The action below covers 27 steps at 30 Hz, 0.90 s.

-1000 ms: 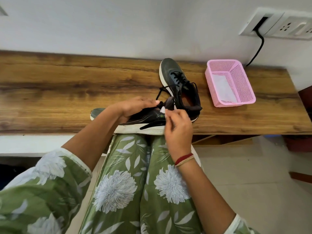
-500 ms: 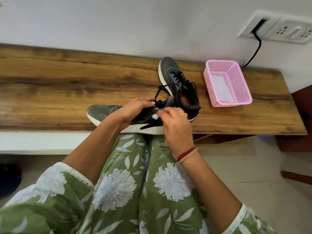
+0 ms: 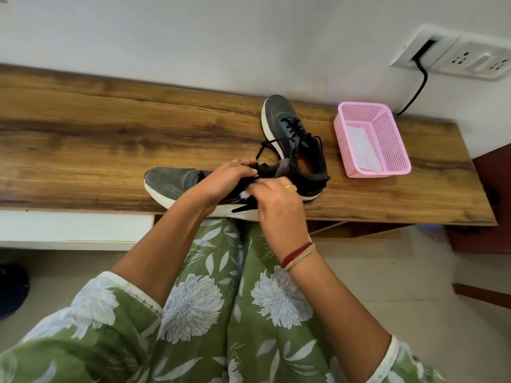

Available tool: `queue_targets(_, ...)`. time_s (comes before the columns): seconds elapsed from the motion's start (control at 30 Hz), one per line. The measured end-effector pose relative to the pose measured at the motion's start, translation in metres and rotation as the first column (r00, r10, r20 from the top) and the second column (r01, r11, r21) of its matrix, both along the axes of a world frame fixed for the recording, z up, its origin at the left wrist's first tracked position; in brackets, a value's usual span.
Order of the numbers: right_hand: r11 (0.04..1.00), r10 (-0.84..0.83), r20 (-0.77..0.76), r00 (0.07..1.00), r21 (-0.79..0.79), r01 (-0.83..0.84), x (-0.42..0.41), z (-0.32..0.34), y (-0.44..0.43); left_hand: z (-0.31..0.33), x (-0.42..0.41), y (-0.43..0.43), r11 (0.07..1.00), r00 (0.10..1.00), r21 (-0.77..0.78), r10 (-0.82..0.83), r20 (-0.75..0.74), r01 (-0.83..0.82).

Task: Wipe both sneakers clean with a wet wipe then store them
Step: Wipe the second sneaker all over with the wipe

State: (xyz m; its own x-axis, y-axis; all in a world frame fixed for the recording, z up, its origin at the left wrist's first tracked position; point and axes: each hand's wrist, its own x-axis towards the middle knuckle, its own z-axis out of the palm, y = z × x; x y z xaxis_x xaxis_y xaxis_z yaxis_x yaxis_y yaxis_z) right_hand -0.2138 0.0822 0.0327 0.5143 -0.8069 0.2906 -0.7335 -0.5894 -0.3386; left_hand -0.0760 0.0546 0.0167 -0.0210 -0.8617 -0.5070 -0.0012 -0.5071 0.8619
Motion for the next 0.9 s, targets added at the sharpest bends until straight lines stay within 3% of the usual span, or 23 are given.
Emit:
queue_targets(0.07, 0.999, 0.035, -0.007, 0.999, -0.009, -0.035, -0.001, 0.0, 0.002, 0.001, 0.001, 0.0, 1.0, 1.0, 0.008, 0.003, -0.011, -0.003)
queue_targets(0.23, 0.973, -0.227, 0.1, 0.969, -0.021, 0.23, -0.012, -0.001, -0.016, 0.002, -0.001, 0.001, 1.0, 1.0, 0.02, 0.02, 0.005, -0.02)
queue_targets(0.4, 0.994, -0.09, 0.063, 0.994, -0.062, 0.094, 0.0, -0.002, -0.008, 0.002, 0.003, 0.001, 1.0, 0.999, -0.002, -0.001, 0.045, 0.001)
queue_targets(0.5, 0.99, 0.131, 0.007, 0.991, -0.048, -0.13, -0.013, -0.002, -0.004, 0.001, 0.003, 0.001, 1.0, 1.0, -0.007, 0.008, 0.008, -0.008)
queue_targets(0.57, 0.987, 0.108, 0.172, 0.979, 0.099, -0.127, -0.023, 0.0, 0.007, 0.004, 0.002, 0.001, 1.0, 1.0, -0.017, 0.004, -0.019, -0.004)
queue_targets(0.6, 0.976, -0.052, 0.368, 0.928, 0.214, -0.031, -0.028, 0.004, 0.012, 0.005, 0.002, 0.002, 1.0, 1.0, -0.021, -0.005, -0.016, 0.005)
queue_targets(0.63, 0.937, -0.254, 0.556, 0.791, 0.343, 0.06, -0.034, 0.009, 0.013, 0.004, 0.003, 0.002, 0.999, 1.0, -0.033, -0.016, 0.006, 0.016)
queue_targets(0.67, 0.876, -0.437, 0.672, 0.598, 0.47, 0.112, -0.042, 0.013, 0.012, 0.002, 0.004, 0.003, 0.998, 0.998, -0.051, -0.03, 0.051, 0.033)
queue_targets(0.7, 0.812, -0.56, 0.704, 0.436, 0.57, 0.122, -0.052, 0.017, 0.01, 0.0, 0.005, 0.005, 0.996, 0.993, -0.071, -0.044, 0.109, 0.052)
queue_targets(0.73, 0.766, -0.625, 0.689, 0.367, 0.631, 0.121, -0.06, 0.019, 0.007, -0.001, 0.006, 0.007, 0.993, 0.985, -0.092, -0.058, 0.162, 0.074)
queue_targets(0.9, 0.627, -0.727, 0.569, 0.385, 0.778, 0.036, -0.064, 0.025, 0.002, 0.0, 0.014, 0.011, 0.98, 0.981, -0.142, -0.114, 0.156, 0.136)
